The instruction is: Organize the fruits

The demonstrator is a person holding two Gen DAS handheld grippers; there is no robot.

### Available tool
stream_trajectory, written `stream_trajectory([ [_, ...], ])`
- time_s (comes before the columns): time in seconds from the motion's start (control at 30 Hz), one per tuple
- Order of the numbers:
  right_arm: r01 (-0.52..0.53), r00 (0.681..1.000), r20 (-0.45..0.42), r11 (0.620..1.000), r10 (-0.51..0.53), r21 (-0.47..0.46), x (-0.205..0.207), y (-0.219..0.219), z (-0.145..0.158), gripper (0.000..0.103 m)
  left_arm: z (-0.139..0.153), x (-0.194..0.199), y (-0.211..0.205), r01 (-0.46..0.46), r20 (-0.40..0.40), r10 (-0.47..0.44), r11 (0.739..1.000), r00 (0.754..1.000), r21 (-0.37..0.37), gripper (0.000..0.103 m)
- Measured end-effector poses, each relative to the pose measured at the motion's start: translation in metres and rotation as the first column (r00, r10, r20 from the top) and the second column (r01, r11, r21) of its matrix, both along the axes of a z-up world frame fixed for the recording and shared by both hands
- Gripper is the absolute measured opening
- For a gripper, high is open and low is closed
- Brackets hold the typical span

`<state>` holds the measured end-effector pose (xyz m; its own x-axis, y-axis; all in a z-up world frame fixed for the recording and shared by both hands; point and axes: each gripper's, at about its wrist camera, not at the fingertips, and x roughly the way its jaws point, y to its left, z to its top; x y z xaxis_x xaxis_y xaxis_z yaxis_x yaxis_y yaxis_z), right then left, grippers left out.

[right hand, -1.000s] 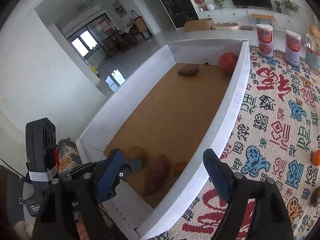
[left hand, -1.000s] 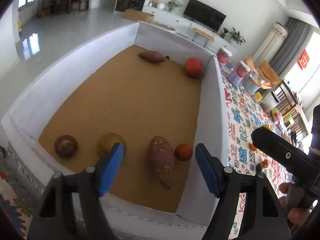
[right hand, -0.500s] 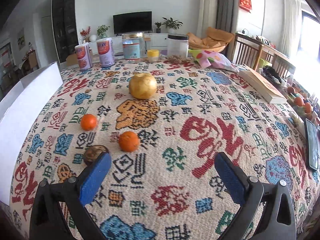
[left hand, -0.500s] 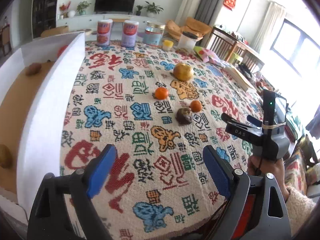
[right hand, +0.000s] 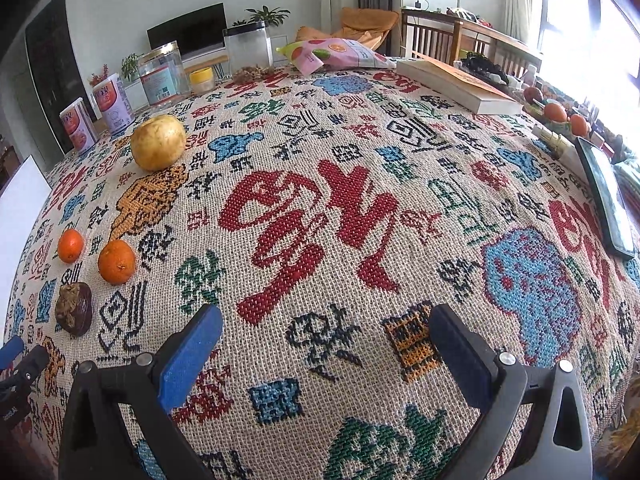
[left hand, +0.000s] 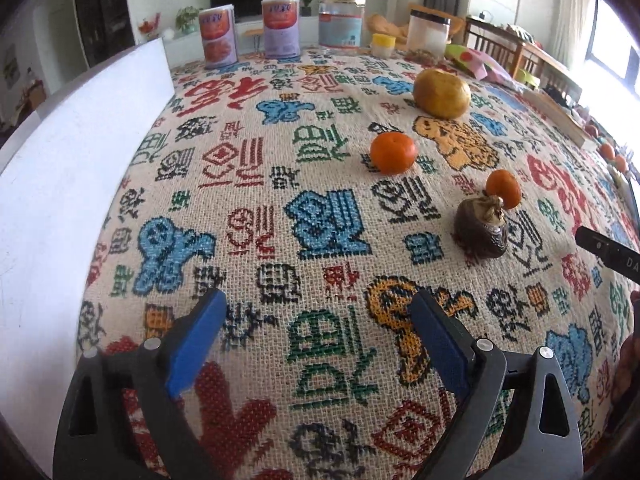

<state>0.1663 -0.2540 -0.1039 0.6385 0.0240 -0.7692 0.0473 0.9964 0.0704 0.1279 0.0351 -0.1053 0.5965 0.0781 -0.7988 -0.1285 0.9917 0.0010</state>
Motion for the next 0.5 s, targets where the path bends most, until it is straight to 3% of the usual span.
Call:
stream_trajectory([
  [0.5,-0.009,1.000,-0.023,0.999,0.008,-0.042,0.0020,0.0074,-0.0040,0.103,-0.0017,0.0015,0.0003,-0.011,-0.006,0.011,1.000,1.000,0.004,0.100],
])
